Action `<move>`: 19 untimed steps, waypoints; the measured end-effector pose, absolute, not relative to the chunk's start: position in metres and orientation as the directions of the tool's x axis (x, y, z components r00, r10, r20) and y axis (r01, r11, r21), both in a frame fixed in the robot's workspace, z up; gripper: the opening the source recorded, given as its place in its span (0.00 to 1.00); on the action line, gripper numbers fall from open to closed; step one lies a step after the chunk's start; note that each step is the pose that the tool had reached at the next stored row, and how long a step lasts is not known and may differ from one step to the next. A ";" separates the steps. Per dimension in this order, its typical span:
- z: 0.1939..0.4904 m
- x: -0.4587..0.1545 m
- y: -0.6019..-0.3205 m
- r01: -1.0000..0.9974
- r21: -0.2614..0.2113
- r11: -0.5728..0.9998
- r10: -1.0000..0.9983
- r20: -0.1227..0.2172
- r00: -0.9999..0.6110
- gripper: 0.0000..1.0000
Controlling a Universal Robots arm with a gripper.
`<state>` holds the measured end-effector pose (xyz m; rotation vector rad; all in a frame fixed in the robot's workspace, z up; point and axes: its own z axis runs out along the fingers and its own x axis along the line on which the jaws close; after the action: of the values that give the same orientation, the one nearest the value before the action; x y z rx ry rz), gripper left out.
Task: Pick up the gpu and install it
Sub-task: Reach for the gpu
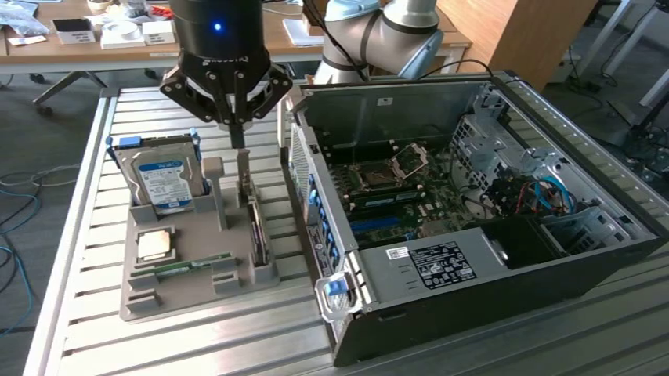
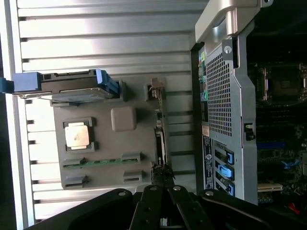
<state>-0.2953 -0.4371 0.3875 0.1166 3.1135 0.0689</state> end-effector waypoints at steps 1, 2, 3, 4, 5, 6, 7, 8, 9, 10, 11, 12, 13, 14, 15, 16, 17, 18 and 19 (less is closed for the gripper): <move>0.387 -0.296 -0.437 0.074 0.045 0.996 0.075 -0.023 -0.997 0.11; 0.386 -0.296 -0.437 0.074 0.045 0.996 0.075 -0.023 -0.997 0.11; 0.385 -0.296 -0.437 0.074 0.045 0.996 0.075 -0.023 -0.997 0.11; 0.383 -0.297 -0.437 0.074 0.045 0.996 0.075 -0.023 -0.997 0.11; 0.383 -0.297 -0.437 0.074 0.045 0.996 0.075 -0.023 -0.997 0.11; 0.382 -0.297 -0.437 0.074 0.045 0.996 0.075 -0.023 -0.997 0.11; 0.382 -0.297 -0.437 0.074 0.045 0.996 0.075 -0.023 -0.997 0.11; 0.382 -0.297 -0.437 0.074 0.045 0.996 0.075 -0.023 -0.997 0.11; 0.382 -0.297 -0.437 0.074 0.045 0.996 0.075 -0.023 -0.997 0.11; 0.382 -0.297 -0.437 0.074 0.045 0.996 0.075 -0.023 -0.997 0.11; 0.382 -0.297 -0.437 0.074 0.045 0.996 0.075 -0.023 -0.997 0.11; 0.382 -0.297 -0.437 0.074 0.045 0.996 0.075 -0.023 -0.997 0.11; 0.382 -0.297 -0.437 0.074 0.045 0.996 0.075 -0.023 -0.997 0.11; 0.381 -0.297 -0.437 0.074 0.045 0.996 0.075 -0.023 -0.997 0.11; 0.381 -0.297 -0.437 0.074 0.045 0.996 0.075 -0.023 -0.997 0.11; 0.380 -0.297 -0.437 0.074 0.045 0.996 0.075 -0.023 -0.997 0.11; 0.380 -0.297 -0.437 0.074 0.045 0.996 0.075 -0.023 -0.997 0.11; 0.380 -0.297 -0.437 0.074 0.045 0.996 0.075 -0.023 -0.997 0.11; 0.379 -0.297 -0.437 0.074 0.045 0.996 0.075 -0.023 -0.997 0.11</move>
<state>-0.2970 -0.4373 0.3795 0.1166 3.1139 0.0687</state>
